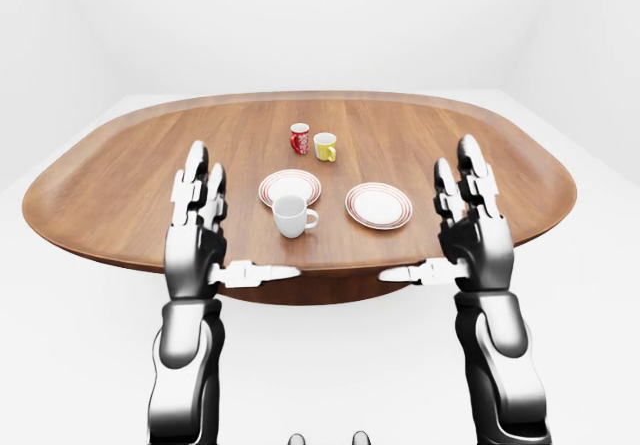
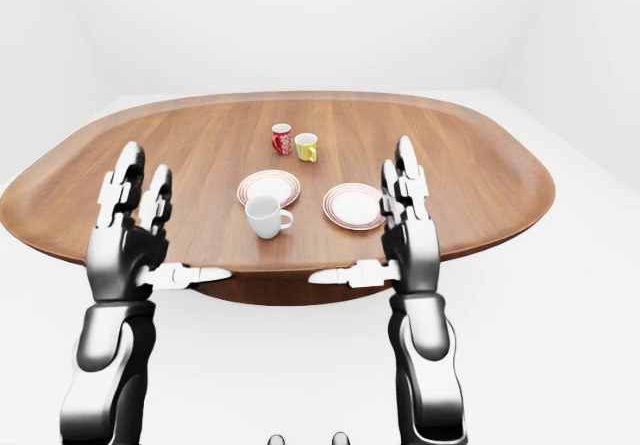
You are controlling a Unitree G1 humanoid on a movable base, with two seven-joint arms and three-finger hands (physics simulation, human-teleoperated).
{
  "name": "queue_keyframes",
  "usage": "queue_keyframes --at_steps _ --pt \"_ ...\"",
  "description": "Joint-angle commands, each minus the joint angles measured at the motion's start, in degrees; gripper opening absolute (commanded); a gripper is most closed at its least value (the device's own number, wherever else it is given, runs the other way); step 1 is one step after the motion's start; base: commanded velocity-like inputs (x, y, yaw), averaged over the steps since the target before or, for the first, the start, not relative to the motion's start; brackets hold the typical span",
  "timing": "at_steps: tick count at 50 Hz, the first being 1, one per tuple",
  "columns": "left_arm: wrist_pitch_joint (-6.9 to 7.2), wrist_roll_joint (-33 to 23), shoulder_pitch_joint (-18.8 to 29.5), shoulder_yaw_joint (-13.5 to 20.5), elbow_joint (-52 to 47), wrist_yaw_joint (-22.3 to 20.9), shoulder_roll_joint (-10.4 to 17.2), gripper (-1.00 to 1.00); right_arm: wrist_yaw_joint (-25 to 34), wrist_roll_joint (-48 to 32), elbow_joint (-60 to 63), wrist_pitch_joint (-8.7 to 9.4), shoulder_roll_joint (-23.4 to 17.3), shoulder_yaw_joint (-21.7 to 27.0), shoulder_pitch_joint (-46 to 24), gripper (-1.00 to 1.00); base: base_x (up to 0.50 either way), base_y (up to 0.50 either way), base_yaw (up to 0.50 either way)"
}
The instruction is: Put the white mug on the left plate.
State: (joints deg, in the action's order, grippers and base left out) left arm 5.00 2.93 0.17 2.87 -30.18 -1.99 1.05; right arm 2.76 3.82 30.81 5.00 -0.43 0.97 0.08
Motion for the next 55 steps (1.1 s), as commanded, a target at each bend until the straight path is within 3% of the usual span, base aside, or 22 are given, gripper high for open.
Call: queue_keyframes --at_steps 1,7,39,55 --pt "0.0 2.6 0.7 1.1 -10.7 0.7 0.1 0.95 -0.6 3.7 10.2 0.0 -0.2 0.9 -0.6 1.0 0.0 0.0 0.0" --pt "0.0 2.6 0.7 0.9 -10.8 0.8 0.2 0.95 -0.5 5.4 11.0 0.0 -0.2 0.9 -0.1 1.0 0.0 0.0 0.0" --pt "0.0 3.5 0.4 1.1 -11.7 0.7 0.3 0.95 0.5 4.6 11.4 0.0 -0.6 0.4 0.2 1.0 0.0 0.5 0.0" --pt "0.0 4.6 0.7 1.5 -12.6 1.0 0.3 0.95 0.6 6.3 12.1 0.0 -0.1 1.3 0.3 1.0 0.02 0.02 0.0"
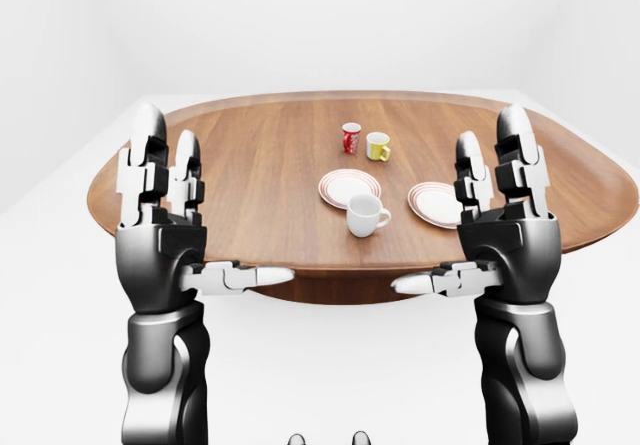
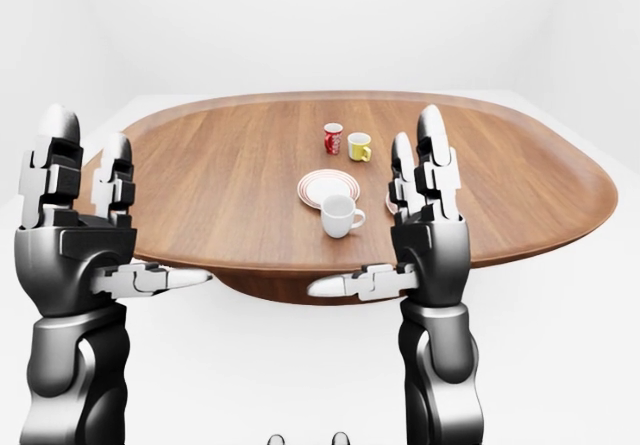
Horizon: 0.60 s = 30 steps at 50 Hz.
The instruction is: Put the white mug on the left plate.
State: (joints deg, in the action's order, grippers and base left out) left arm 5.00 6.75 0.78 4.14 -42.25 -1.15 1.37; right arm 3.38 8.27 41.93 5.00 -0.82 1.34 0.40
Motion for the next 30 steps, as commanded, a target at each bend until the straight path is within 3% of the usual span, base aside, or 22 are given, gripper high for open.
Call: queue_keyframes --at_steps 1,30 --pt "0.0 0.8 0.1 0.2 -0.5 0.1 0.0 0.95 -0.1 1.9 1.0 0.0 0.2 0.9 0.0 1.0 0.33 0.09 0.0" --pt "0.0 1.8 0.7 0.7 -0.5 0.4 0.2 0.95 0.1 2.1 1.6 0.0 -0.5 1.2 -1.2 1.0 0.5 0.08 0.0"
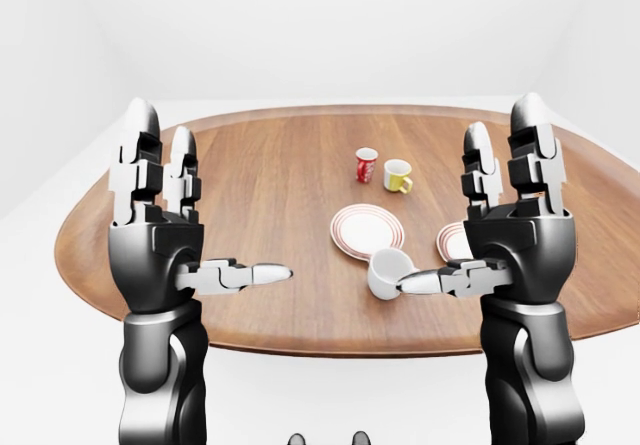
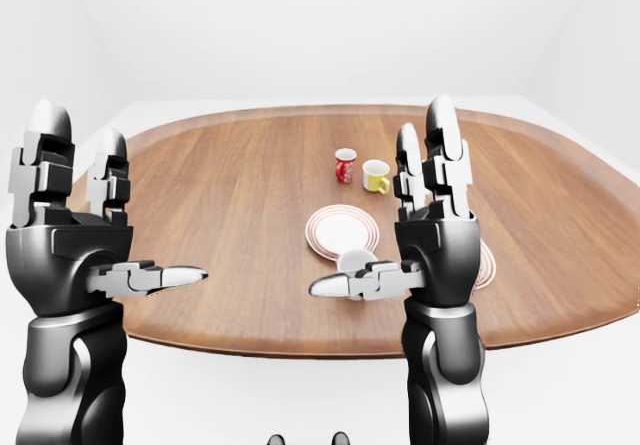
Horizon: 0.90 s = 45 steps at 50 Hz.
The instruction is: Put the white mug on the left plate.
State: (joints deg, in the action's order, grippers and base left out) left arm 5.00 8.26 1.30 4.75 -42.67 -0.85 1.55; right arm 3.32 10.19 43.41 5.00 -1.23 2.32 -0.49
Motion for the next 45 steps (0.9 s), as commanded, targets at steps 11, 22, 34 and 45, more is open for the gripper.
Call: queue_keyframes --at_steps 11,22,34,45 --pt "0.0 0.4 0.0 0.0 -0.3 0.1 0.1 0.95 0.1 0.3 0.5 0.0 -0.1 0.5 -0.4 1.0 0.5 0.07 0.0" --pt "0.0 0.4 -0.1 -0.1 -0.6 0.1 0.0 0.95 0.3 0.1 0.5 0.0 -0.2 0.6 -0.1 1.0 0.5 0.06 0.0" --pt "0.0 0.4 -0.4 -0.2 -0.8 0.1 -0.1 0.95 0.3 0.1 0.7 0.0 -0.2 0.8 0.0 1.0 0.5 0.03 0.0" --pt "0.0 0.4 -0.5 -0.2 -0.8 0.1 -0.1 0.95 0.3 -0.4 0.4 0.0 -0.2 0.5 0.1 1.0 0.5 0.01 0.0"
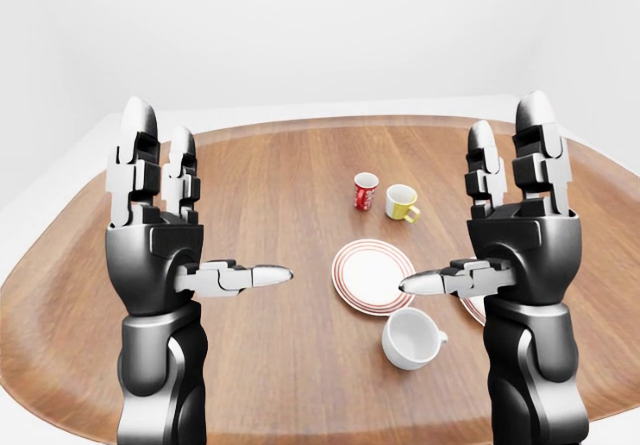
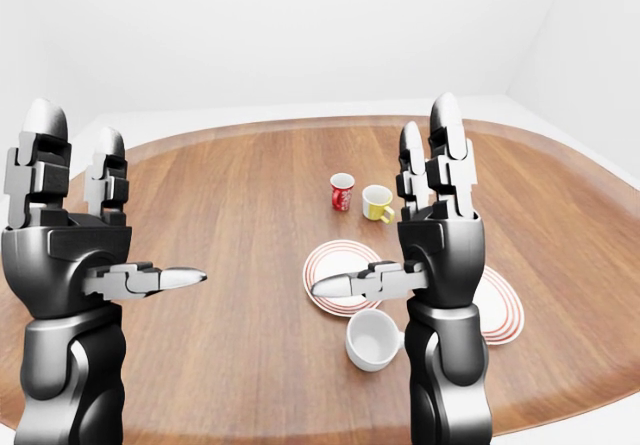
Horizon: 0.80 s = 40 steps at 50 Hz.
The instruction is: Put the white mug on the left plate.
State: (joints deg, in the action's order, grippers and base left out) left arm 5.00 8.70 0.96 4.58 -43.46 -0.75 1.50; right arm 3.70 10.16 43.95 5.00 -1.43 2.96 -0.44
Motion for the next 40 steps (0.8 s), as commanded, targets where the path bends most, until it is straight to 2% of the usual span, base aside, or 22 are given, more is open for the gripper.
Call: queue_keyframes --at_steps 1,10,11,19,24,29,35,40 --pt "0.0 0.0 -0.2 -0.1 -0.1 0.0 0.0 0.95 -0.1 -0.6 -0.3 0.0 0.0 -0.2 0.1 1.0 0.5 0.01 0.0" --pt "0.0 -0.2 -0.4 -0.4 0.2 -0.1 -0.1 0.95 -0.1 -5.9 -3.5 0.0 -1.0 -3.1 -2.0 1.0 0.12 0.0 0.0" --pt "0.0 -0.3 -0.4 -0.4 0.1 -0.1 -0.1 0.95 0.1 -8.4 -5.2 0.0 -2.0 -4.1 -4.2 1.0 0.0 0.0 0.0" --pt "0.0 -0.1 -0.1 -0.1 0.1 -0.2 -0.1 0.95 2.9 -13.1 -7.6 0.0 0.1 -6.4 -11.4 1.0 0.0 0.0 0.0" --pt "0.0 -0.1 -0.3 -0.1 0.0 -0.2 -0.1 0.95 2.8 -11.1 -8.1 0.0 1.7 -5.5 -15.6 1.0 0.0 0.0 0.0" --pt "0.0 -0.1 -0.2 0.0 0.4 -0.2 0.0 0.95 2.8 -8.1 -16.6 0.0 1.2 -3.4 -19.9 1.0 0.0 0.0 0.0" --pt "0.0 0.1 -0.1 0.2 0.0 -0.1 0.0 0.95 4.4 -7.6 -29.2 0.0 0.5 -4.0 -25.0 1.0 0.0 0.0 0.0" --pt "0.0 0.2 0.0 0.3 0.0 0.0 0.1 0.95 7.1 -7.6 -35.0 0.0 -0.2 -4.9 -26.3 1.0 0.0 0.0 0.0"
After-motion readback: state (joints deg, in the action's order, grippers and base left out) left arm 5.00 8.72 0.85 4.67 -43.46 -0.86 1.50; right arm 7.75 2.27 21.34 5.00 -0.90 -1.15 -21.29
